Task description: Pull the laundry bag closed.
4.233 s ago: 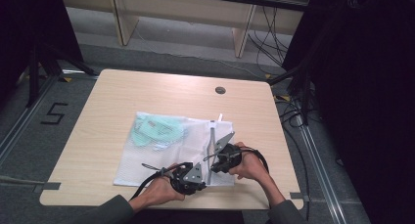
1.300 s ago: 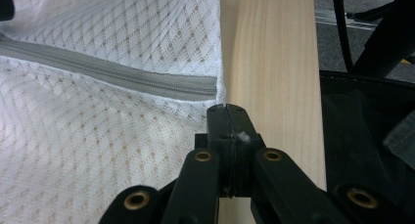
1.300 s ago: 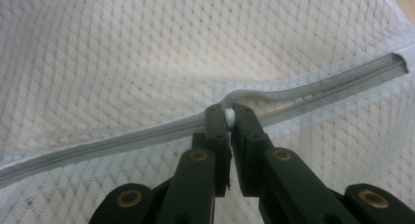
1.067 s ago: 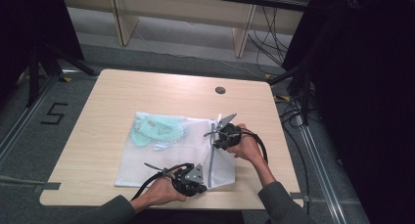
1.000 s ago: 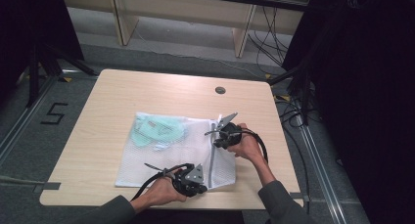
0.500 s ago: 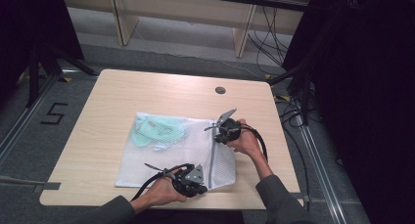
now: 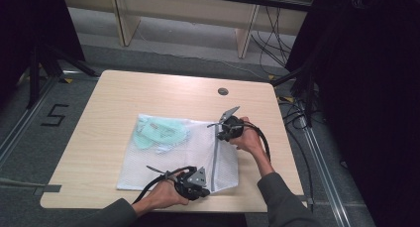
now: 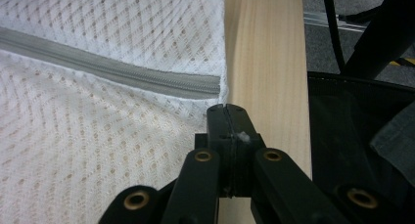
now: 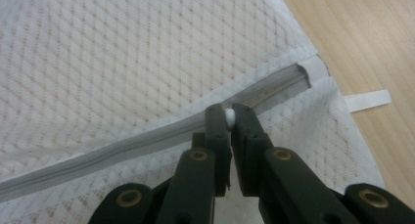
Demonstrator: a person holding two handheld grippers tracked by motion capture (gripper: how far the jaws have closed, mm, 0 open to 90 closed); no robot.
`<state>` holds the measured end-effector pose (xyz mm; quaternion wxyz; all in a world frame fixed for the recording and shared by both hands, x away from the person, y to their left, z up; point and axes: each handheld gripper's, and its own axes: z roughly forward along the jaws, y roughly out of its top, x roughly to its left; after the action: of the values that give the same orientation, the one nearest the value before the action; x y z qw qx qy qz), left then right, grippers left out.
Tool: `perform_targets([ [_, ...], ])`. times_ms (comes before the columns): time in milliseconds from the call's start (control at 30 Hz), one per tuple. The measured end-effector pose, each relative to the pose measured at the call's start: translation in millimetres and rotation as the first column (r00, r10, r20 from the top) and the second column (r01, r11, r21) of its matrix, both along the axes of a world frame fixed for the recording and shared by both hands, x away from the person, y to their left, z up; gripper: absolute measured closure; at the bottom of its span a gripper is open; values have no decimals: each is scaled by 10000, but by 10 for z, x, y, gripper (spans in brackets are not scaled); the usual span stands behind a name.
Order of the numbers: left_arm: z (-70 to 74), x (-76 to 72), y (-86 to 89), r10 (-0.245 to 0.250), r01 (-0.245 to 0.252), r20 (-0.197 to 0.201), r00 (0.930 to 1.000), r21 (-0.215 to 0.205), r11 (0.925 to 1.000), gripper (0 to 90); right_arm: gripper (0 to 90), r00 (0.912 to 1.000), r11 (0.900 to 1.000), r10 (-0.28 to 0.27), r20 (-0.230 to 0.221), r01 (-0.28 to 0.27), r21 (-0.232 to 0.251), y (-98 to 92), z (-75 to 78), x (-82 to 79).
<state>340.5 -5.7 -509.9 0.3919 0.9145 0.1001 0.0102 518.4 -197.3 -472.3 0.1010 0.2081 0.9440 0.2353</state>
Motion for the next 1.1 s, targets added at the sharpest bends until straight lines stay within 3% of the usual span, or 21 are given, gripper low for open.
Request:
perform_targets([
  [33,-1,-7,-1,77,-77,-62,10000,16,10000,900,867,9996,9996,-278,-104,278,-5,3,-5,-4],
  [67,-1,-8,-3,80,-80,-57,10000,12,10000,899,867,10000,10000,-80,-22,79,-50,-3,-8,26],
  [100,-2,-8,-3,66,-66,-84,9999,-6,10000,899,866,9993,9994,-339,-172,339,11,1,-13,20],
  [133,-3,-8,-3,65,-65,-89,9999,-15,10000,900,867,10000,10000,-89,-5,89,42,-6,-22,54],
  [233,-3,-8,-2,58,-58,-89,9999,-8,10000,899,867,9988,9989,-462,-134,463,111,-11,-23,54],
  [267,-3,-8,-3,83,-83,-89,9999,-19,10000,899,867,9996,9995,-273,-77,274,157,-19,-27,78],
  [333,-4,-8,-1,71,-71,-85,9999,-25,10000,899,867,9989,9989,-444,-118,445,158,-22,-22,87],
  [400,-3,-6,-1,60,-60,-95,9999,-18,10000,899,867,9996,9994,-283,69,282,191,-21,-24,115],
  [533,-2,-2,0,22,-22,-30,10000,-15,10000,899,866,9991,9990,-421,66,420,137,-13,-21,135],
  [567,-4,-6,-1,66,-66,-100,9999,-23,10000,899,867,9975,9974,-697,125,695,190,-12,-24,130],
  [800,-3,-4,-1,74,-74,-107,9999,-13,10000,899,866,9948,9965,-804,631,789,269,-16,-24,167],
  [1100,-6,-2,-2,114,-115,-136,9998,-60,9999,899,866,9914,9946,-1012,834,987,333,-10,-25,181],
])
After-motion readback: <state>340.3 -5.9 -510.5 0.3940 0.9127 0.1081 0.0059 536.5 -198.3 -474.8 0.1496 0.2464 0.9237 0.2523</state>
